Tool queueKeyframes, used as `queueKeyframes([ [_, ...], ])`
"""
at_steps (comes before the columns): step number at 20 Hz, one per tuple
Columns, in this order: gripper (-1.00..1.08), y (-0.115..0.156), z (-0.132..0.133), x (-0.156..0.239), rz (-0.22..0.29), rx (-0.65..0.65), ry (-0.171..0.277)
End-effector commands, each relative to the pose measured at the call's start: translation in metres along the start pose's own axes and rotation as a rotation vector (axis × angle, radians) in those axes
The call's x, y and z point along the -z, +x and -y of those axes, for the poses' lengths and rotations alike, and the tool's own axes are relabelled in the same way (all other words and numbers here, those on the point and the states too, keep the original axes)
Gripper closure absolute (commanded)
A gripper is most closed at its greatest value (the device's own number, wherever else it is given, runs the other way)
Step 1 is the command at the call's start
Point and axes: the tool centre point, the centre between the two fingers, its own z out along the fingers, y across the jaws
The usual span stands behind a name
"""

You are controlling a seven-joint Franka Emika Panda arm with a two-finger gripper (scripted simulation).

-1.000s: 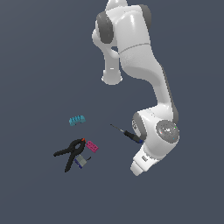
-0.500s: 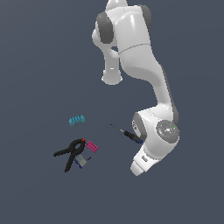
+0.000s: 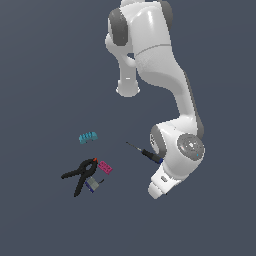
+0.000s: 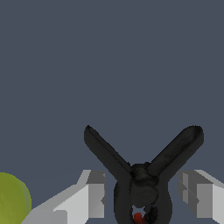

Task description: Pick up a designated object from a clutter of objects.

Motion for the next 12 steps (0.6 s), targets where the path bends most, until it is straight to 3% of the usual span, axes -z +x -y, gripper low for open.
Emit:
queueKeyframes([
  [1,1.08,-0.004,-0.002,0.01,-0.001,0.0,-0.001],
  [12,1.08,-0.046,-0.016,0.088,0.004,0.001,0.0],
])
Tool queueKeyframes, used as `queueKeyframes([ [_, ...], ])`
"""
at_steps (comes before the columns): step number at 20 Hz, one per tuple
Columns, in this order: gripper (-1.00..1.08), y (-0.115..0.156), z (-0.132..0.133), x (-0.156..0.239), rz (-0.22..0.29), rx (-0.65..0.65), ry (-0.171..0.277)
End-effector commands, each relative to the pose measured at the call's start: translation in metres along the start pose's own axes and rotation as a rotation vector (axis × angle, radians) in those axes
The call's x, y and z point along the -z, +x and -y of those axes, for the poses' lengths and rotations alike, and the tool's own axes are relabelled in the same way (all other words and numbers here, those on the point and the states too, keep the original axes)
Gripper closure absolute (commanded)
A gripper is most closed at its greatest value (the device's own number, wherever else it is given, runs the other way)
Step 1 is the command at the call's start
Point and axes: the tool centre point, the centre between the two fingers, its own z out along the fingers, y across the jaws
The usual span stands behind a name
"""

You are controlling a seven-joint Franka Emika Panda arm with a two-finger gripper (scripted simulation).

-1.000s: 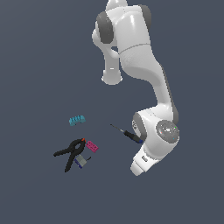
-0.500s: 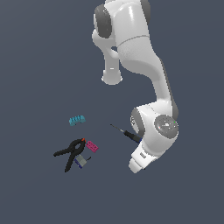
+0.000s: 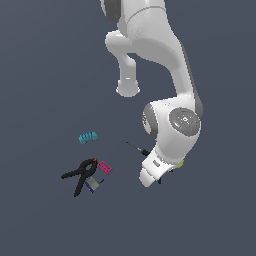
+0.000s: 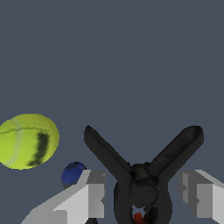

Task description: Pick up a designated object from a clutter of objects.

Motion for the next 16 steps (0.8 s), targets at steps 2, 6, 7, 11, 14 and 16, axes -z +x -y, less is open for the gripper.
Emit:
queueKeyframes([
  [2,1.08,-0.017,-0.006,0.034,0.001,0.0,-0.001],
  [6,1.08,-0.038,-0.014,0.075,0.003,0.0,0.001],
  [7,1.08,-0.044,-0.016,0.086,0.003,0.0,0.001],
  [11,1.08,-0.065,-0.024,0.13,0.004,0.001,0.003],
  [14,1.08,-0.08,-0.03,0.162,0.005,0.001,0.004],
  [16,1.08,-0.089,-0.034,0.182,0.005,0.001,0.004],
])
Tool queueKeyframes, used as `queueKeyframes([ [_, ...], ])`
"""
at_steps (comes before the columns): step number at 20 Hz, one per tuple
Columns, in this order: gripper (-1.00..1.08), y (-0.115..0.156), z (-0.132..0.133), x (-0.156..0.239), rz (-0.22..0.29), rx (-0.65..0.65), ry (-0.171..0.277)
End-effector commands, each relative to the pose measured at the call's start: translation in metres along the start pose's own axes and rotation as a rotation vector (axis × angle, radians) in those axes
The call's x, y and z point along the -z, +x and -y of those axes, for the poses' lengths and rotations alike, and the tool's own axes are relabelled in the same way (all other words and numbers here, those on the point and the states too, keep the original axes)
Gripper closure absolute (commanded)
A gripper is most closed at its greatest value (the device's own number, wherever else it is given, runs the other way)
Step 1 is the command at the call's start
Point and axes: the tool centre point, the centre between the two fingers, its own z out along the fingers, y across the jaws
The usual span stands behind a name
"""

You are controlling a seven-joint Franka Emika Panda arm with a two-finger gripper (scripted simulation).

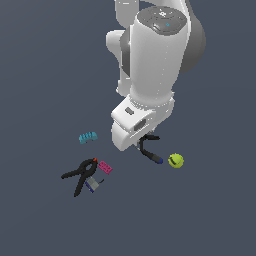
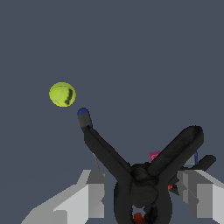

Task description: Pick up a designated object from a clutter of objects.

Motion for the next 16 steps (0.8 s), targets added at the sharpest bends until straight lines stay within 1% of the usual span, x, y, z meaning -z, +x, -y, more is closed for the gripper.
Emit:
queueKeyframes([
  [1,1.08,-0.012,-0.004,0.025,0.001,0.001,0.002],
  [8,1.08,-0.036,-0.016,0.077,0.002,0.001,0.003],
  [12,1.08,-0.043,-0.02,0.093,0.004,0.0,0.003],
  [16,1.08,-0.046,-0.022,0.1,0.004,0.0,0.003],
])
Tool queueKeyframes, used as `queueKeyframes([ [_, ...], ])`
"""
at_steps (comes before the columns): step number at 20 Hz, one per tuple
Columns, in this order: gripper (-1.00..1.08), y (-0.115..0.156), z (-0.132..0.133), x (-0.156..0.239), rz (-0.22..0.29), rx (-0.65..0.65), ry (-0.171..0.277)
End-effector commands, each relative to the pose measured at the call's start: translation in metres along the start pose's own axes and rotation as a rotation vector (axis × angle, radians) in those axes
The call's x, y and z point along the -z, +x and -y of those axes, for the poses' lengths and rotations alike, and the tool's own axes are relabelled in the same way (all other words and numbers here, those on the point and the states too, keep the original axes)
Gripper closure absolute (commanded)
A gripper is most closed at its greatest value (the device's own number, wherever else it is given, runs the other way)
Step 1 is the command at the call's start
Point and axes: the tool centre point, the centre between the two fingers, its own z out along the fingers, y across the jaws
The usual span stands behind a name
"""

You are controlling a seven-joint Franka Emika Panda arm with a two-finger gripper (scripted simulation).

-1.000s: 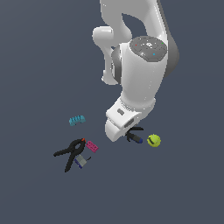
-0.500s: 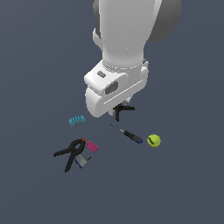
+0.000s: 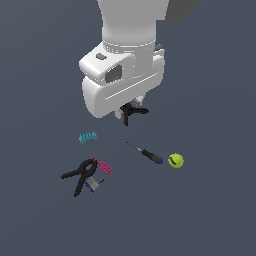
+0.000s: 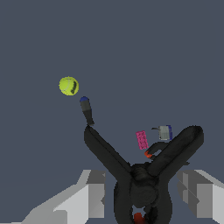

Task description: Pick up a designated object from a clutter of objects.

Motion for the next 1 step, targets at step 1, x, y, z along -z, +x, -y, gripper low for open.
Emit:
queueKeyframes([
  [1,1.08,-0.0012,-0.0005,0.0026,0.001,0.001,0.001],
])
